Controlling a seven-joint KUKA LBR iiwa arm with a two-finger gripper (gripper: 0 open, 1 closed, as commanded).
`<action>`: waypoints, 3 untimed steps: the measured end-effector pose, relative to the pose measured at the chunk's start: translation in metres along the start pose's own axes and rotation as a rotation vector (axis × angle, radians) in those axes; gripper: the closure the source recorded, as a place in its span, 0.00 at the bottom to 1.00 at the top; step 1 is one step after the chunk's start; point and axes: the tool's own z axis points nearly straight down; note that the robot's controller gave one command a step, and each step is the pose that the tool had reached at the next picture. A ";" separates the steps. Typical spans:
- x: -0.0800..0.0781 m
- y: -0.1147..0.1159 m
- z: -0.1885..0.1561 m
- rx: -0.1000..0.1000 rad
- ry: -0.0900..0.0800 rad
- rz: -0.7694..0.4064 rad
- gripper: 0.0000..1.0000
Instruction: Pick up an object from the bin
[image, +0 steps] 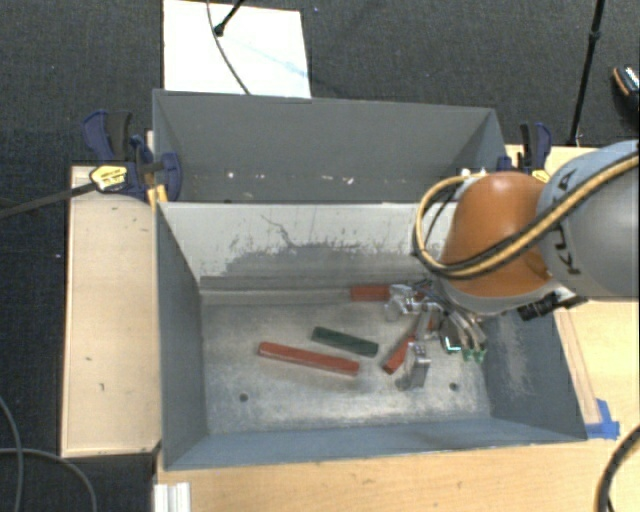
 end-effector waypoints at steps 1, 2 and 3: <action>-0.010 0.032 0.063 -0.002 -0.002 0.177 0.00; -0.011 0.031 0.061 -0.001 -0.005 0.177 1.00; -0.014 0.009 -0.066 -0.001 -0.016 0.147 1.00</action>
Offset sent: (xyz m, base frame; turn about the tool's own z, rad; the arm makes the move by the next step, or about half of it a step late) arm 0.0107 0.0304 -0.0617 0.1780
